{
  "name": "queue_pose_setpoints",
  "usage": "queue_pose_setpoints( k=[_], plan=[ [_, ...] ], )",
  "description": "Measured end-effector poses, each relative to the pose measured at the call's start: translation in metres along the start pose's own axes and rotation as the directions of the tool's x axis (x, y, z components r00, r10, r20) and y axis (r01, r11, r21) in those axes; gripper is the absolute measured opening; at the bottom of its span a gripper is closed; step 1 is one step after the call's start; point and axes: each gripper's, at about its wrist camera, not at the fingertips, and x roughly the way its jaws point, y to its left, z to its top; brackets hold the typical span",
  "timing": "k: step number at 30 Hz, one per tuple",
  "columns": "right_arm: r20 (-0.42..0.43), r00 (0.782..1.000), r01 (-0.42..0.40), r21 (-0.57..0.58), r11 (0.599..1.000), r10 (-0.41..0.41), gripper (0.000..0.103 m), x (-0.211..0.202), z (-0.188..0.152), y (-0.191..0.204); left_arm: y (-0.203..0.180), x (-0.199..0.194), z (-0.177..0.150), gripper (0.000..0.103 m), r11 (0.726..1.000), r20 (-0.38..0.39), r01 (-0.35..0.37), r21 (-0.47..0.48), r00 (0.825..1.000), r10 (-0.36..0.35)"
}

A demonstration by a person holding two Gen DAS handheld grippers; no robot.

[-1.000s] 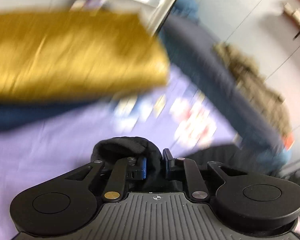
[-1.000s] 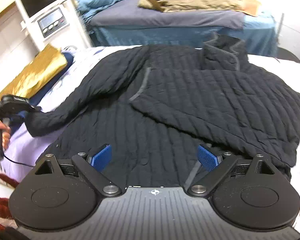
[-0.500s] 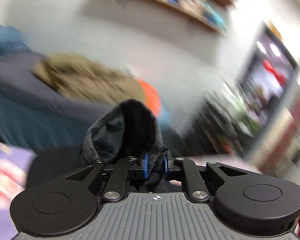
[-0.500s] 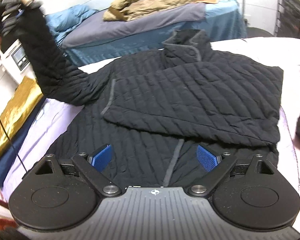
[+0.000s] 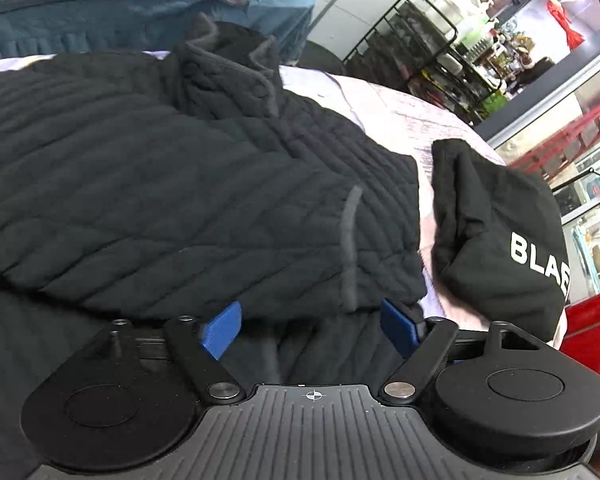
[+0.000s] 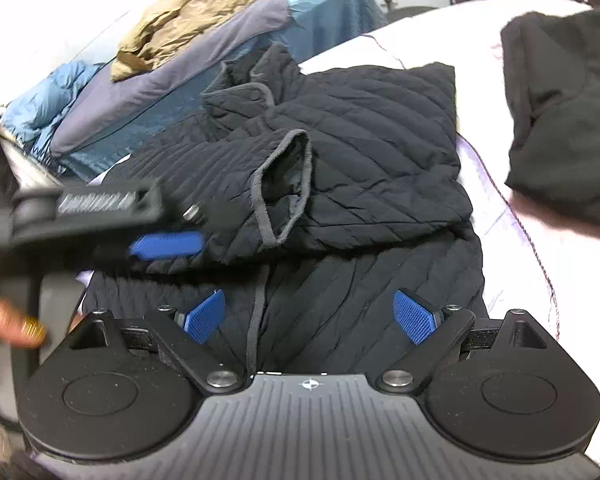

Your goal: Fold large clothes

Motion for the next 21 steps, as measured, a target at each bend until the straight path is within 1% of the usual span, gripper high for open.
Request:
queue_pose_setpoints(
  k=[3, 6, 8, 10, 12, 14, 17, 18, 19, 20, 21],
  plan=[
    [0.006, 1.0, -0.007, 0.008, 1.0, 0.007, 0.092, 0.005, 0.006, 0.001, 0.023, -0.016, -0.019, 0.103, 0.999, -0.005, -0.047, -0.025, 0.999, 0.047],
    [0.039, 0.999, -0.021, -0.032, 0.999, 0.023, 0.088, 0.011, 0.017, 0.008, 0.054, -0.037, -0.044, 0.103, 0.989, -0.023, -0.137, -0.058, 0.99, 0.136],
    [0.058, 0.998, -0.03, -0.08, 0.996, 0.035, 0.083, 0.017, 0.026, 0.016, 0.074, -0.049, -0.059, 0.103, 0.976, -0.037, -0.201, -0.087, 0.979, 0.199],
    [0.072, 0.996, -0.048, -0.121, 0.992, 0.057, 0.072, 0.025, 0.036, 0.024, 0.089, -0.059, -0.072, 0.103, 0.963, -0.046, -0.238, -0.123, 0.971, 0.234],
    [0.075, 0.995, -0.061, -0.15, 0.987, 0.073, 0.071, 0.036, 0.045, 0.034, 0.104, -0.072, -0.083, 0.103, 0.948, -0.048, -0.268, -0.17, 0.963, 0.264],
    [0.064, 0.995, -0.065, -0.178, 0.982, 0.077, 0.07, 0.05, 0.052, 0.042, 0.113, -0.082, -0.091, 0.103, 0.936, -0.043, -0.294, -0.195, 0.956, 0.291],
    [0.017, 0.998, -0.051, -0.194, 0.98, 0.055, 0.059, 0.076, 0.057, 0.049, 0.119, -0.092, -0.097, 0.103, 0.92, -0.029, -0.319, -0.227, 0.947, 0.321],
    [-0.006, 0.999, -0.053, -0.188, 0.981, 0.053, 0.051, 0.084, 0.058, 0.049, 0.119, -0.092, -0.098, 0.103, 0.917, -0.024, -0.317, -0.243, 0.947, 0.321],
    [-0.027, 0.998, -0.06, -0.176, 0.983, 0.056, 0.039, 0.089, 0.059, 0.049, 0.124, -0.095, -0.1, 0.103, 0.913, -0.019, -0.314, -0.262, 0.947, 0.32],
    [-0.04, 0.997, -0.071, -0.162, 0.984, 0.065, 0.035, 0.091, 0.059, 0.048, 0.124, -0.096, -0.099, 0.103, 0.908, -0.015, -0.312, -0.281, 0.947, 0.321],
    [-0.036, 0.997, -0.077, -0.159, 0.984, 0.072, 0.028, 0.09, 0.06, 0.049, 0.125, -0.095, -0.099, 0.103, 0.904, -0.012, -0.312, -0.29, 0.946, 0.323]
  ],
)
